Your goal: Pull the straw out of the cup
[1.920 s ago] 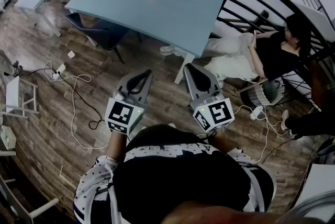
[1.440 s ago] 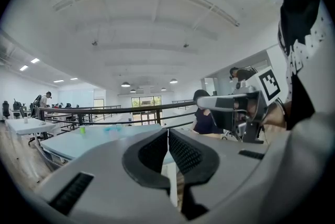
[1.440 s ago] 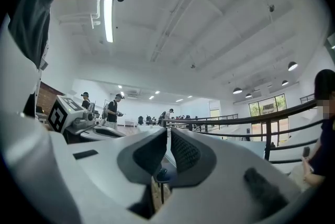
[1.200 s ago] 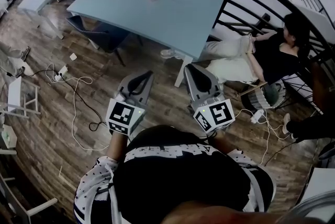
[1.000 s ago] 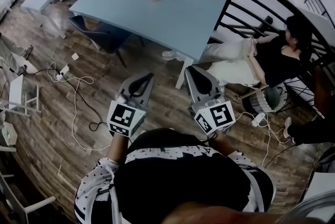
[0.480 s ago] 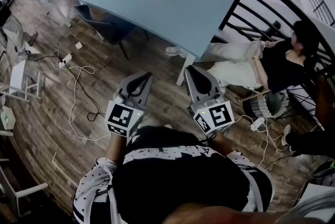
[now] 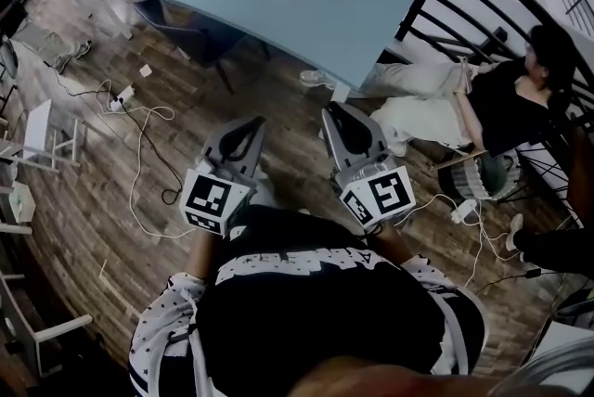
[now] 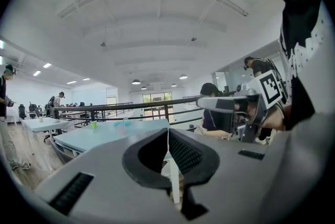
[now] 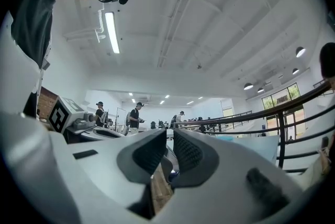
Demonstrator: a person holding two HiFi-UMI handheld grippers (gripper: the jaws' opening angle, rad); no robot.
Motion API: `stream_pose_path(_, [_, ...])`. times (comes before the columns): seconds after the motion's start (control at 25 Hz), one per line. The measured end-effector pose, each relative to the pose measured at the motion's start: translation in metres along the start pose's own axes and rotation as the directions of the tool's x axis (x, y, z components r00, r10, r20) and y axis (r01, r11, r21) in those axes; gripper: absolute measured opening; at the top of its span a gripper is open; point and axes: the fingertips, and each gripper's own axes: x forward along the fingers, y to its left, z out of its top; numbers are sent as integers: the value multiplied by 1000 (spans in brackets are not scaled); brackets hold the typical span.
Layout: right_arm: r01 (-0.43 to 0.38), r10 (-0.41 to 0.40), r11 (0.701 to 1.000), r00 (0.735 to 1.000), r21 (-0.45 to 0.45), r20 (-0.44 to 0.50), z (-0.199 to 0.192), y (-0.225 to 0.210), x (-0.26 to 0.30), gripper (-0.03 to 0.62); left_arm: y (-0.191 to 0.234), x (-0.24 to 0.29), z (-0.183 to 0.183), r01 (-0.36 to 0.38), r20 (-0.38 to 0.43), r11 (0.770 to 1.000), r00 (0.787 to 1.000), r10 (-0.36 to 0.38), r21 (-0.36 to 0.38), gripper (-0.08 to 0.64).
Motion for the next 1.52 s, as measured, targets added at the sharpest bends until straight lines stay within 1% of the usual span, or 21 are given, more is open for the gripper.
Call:
stream_pose_path(0.24, [47,-47,999,999,-13,10,4,-9,-5,38,-3,15,6,47,27,999,999,-47,11,15])
stream_pose_path(0.36, [58,-58,998,998,-19,8,4,-11,-6,40,-4,18,9,68,37,998,997,-68,17,14])
stream_pose_path(0.48, [73,-73,997,997,-16,2,3,-13,-3,40,-5,23,4,91,30,996,995,-92,10,14])
stream_pose_path(0.64, [72,-72,997,997,-18,-11,-1,-11,-1,40,-3,26,2,104,31,995,994,-104,1,15])
stream_pose_path(1.08, [95,-96,995,995,-36,-21,-2,-18,19,40,15,45,1,157,37,988,987,-157,-4,15])
stream_pose_path(1.36, [122,-123,991,992,-48,-31,-3,-29,33,40,25,65,4,206,45,978,977,-206,4,15])
stream_pose_path(1.52, [133,-135,990,990,-54,-34,-4,-33,47,40,38,75,2,226,41,974,973,-226,4,14])
